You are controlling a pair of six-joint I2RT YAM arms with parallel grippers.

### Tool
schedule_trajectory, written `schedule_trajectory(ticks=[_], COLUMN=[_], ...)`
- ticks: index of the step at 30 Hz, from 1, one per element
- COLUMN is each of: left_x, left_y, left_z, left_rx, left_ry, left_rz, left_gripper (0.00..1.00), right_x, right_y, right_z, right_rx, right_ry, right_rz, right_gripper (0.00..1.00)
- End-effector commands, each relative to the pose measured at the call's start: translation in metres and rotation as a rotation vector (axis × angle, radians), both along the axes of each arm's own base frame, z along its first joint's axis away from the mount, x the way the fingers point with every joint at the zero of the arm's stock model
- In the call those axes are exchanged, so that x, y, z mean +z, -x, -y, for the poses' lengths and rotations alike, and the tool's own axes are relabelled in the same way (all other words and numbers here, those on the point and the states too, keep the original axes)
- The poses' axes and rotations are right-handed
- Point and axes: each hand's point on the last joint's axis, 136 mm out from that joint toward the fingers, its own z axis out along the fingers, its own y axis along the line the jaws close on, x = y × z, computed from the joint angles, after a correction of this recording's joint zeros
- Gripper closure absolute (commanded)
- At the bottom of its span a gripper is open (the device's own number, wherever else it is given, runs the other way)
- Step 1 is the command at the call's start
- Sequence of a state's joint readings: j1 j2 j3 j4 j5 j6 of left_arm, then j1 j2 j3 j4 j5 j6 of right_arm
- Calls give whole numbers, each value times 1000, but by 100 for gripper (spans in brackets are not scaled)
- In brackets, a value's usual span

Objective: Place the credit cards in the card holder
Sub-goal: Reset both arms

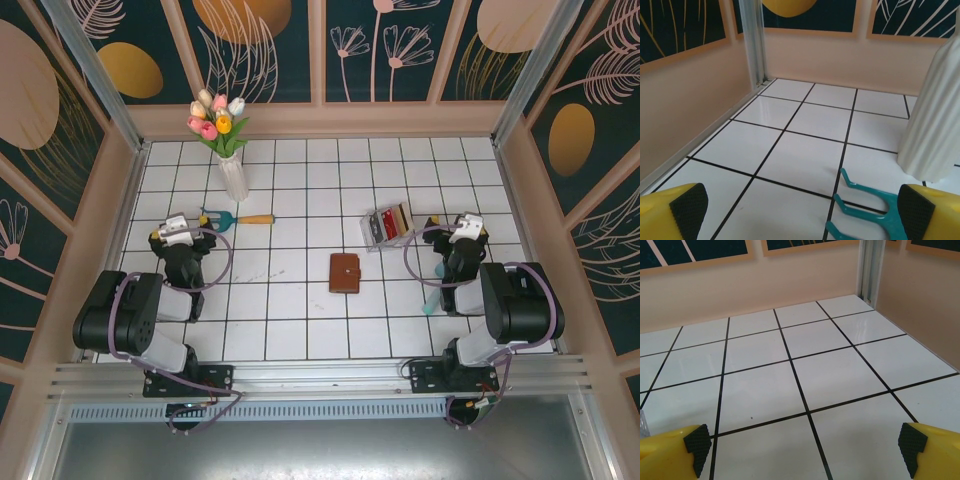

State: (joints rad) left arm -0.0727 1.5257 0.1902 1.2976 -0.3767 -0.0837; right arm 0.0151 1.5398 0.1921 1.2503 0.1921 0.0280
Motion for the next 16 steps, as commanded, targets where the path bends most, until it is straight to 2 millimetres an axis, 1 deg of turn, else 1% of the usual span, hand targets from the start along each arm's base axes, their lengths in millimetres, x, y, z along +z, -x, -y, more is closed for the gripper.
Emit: schedule_trajectory(ticks=[1, 16], left_x=[16, 16], left_y=[-6, -5], left_z=[-5, -4], left_rx=[10, 2], left_ry=[29, 26], left_rz=[66, 66], left_gripper=[1, 1], right_x=[16, 16], right_y=[-5, -6], right_z=[2, 3], right_rx=[-10, -9], right_ry=[-17, -17], right_rz=[63, 62], right_gripper=[1, 1])
